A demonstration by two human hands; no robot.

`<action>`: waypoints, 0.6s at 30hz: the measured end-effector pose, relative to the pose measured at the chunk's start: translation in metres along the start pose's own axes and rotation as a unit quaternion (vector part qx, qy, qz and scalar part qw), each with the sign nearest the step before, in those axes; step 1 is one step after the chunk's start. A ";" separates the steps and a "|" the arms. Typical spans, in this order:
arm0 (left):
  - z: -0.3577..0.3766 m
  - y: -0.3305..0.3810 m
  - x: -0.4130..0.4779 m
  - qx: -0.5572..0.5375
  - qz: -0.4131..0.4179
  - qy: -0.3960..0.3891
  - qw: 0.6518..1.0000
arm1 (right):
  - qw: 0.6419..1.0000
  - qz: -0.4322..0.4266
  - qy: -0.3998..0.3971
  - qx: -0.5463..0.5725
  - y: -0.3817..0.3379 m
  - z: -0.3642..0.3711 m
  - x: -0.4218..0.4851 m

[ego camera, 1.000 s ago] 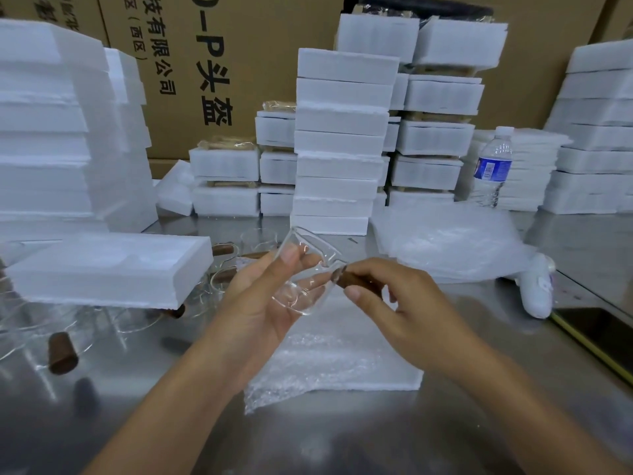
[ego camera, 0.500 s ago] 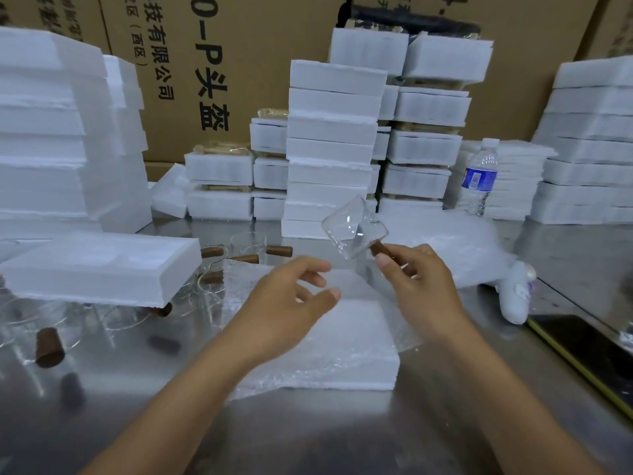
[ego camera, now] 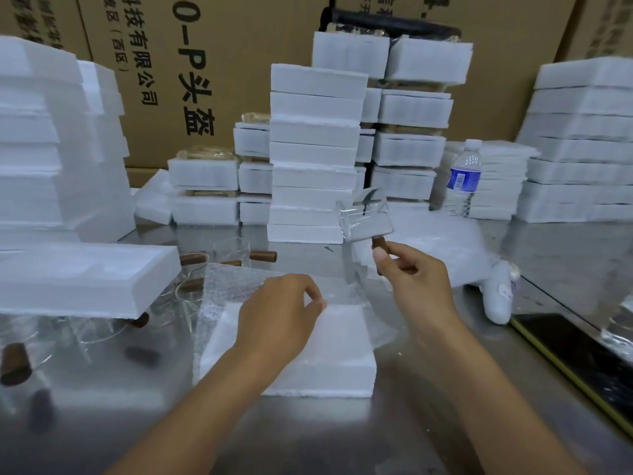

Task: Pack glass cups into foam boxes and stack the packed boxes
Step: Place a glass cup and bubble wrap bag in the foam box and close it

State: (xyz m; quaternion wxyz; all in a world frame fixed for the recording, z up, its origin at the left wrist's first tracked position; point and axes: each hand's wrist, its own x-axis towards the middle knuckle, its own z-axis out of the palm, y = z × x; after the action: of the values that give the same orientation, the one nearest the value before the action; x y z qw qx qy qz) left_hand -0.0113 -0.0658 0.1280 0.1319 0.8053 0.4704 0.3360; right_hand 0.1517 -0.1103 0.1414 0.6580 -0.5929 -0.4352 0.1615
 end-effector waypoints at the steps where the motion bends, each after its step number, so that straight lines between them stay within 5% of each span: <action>1: -0.001 -0.003 0.001 -0.020 -0.004 0.004 1.000 | 1.000 0.001 0.000 0.013 -0.002 -0.001 0.000; 9: -0.036 -0.026 0.008 -0.328 -0.068 0.106 0.936 | 0.997 -0.042 -0.061 0.036 -0.015 -0.011 0.000; 18: -0.037 -0.028 0.007 -0.456 -0.076 0.170 0.870 | 0.978 -0.099 -0.079 -0.165 -0.010 -0.018 0.000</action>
State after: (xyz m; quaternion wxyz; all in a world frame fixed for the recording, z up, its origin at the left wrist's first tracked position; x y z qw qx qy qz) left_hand -0.0523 -0.0494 0.1432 0.4276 0.5481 0.3400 0.6334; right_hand 0.1625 -0.1243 0.1522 0.5275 -0.6323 -0.5633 0.0679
